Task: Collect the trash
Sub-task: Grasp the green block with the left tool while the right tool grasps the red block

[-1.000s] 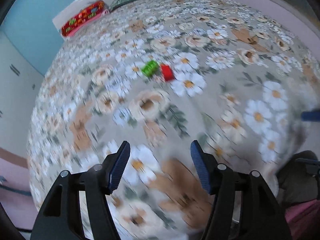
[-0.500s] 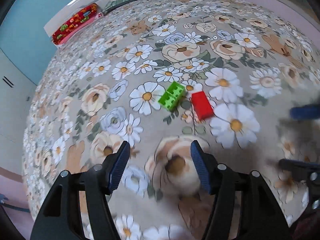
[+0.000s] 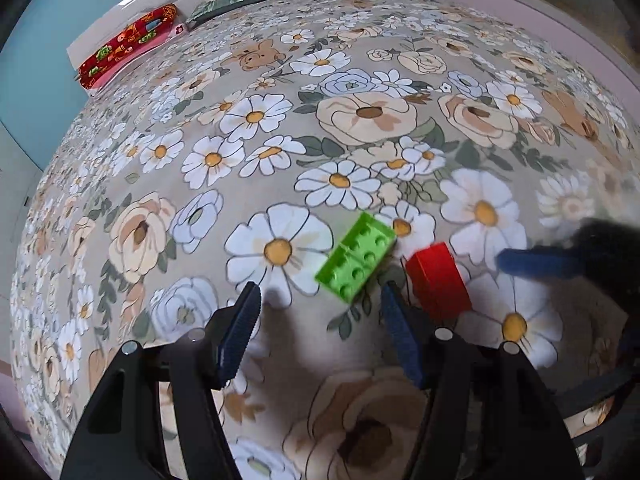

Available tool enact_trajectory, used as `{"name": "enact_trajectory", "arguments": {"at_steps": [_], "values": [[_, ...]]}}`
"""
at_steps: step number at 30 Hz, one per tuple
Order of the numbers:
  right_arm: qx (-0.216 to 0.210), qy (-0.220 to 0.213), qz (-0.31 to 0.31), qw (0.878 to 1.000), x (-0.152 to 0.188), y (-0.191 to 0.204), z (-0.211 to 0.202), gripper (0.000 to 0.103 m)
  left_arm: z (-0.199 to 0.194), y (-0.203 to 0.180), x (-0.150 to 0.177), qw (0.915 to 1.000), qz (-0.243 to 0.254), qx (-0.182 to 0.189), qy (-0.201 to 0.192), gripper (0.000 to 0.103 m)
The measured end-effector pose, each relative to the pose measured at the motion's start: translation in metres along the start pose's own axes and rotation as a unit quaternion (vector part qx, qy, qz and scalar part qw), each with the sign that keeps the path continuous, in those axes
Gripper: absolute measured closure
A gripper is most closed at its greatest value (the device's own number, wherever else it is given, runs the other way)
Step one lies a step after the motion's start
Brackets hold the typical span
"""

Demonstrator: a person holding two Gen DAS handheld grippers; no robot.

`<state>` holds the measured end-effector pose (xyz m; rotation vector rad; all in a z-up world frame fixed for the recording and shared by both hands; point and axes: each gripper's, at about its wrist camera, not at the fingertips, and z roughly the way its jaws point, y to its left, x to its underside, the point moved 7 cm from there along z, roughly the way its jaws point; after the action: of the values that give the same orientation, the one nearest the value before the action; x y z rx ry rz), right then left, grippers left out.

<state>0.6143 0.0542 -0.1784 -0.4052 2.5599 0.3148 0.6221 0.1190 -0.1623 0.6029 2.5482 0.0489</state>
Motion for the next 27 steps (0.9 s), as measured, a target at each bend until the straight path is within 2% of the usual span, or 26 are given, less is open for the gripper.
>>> {"name": "enact_trajectory", "arguments": {"at_steps": [3, 6, 8, 13, 15, 18, 27], "values": [[-0.005, -0.003, 0.010, 1.000, -0.008, -0.001, 0.009, 0.037, 0.007, 0.004, -0.006, 0.9999, -0.015, 0.008, -0.002, 0.042], [-0.011, -0.005, 0.022, 1.000, -0.014, -0.002, 0.015, 0.042, 0.012, 0.006, -0.011, 0.9995, -0.025, 0.019, -0.003, 0.049], [-0.014, -0.010, 0.028, 0.999, -0.018, -0.002, 0.017, 0.054, 0.014, 0.006, -0.014, 0.9994, -0.029, 0.017, -0.005, 0.056], [-0.032, -0.007, 0.045, 0.998, -0.021, -0.007, 0.021, 0.072, 0.017, 0.001, -0.019, 0.9995, -0.028, 0.012, 0.001, 0.079], [-0.035, -0.003, 0.041, 0.999, -0.019, -0.010, 0.020, 0.081, 0.016, -0.002, -0.019, 0.9994, -0.032, 0.015, -0.001, 0.079], [-0.035, 0.004, 0.026, 0.999, -0.014, -0.014, 0.015, 0.082, 0.012, -0.007, -0.015, 0.9995, -0.029, 0.006, -0.005, 0.080], [0.013, 0.006, -0.030, 0.999, -0.001, -0.033, -0.027, 0.082, -0.019, -0.017, 0.000, 0.9981, -0.057, -0.020, 0.008, 0.080]]}}
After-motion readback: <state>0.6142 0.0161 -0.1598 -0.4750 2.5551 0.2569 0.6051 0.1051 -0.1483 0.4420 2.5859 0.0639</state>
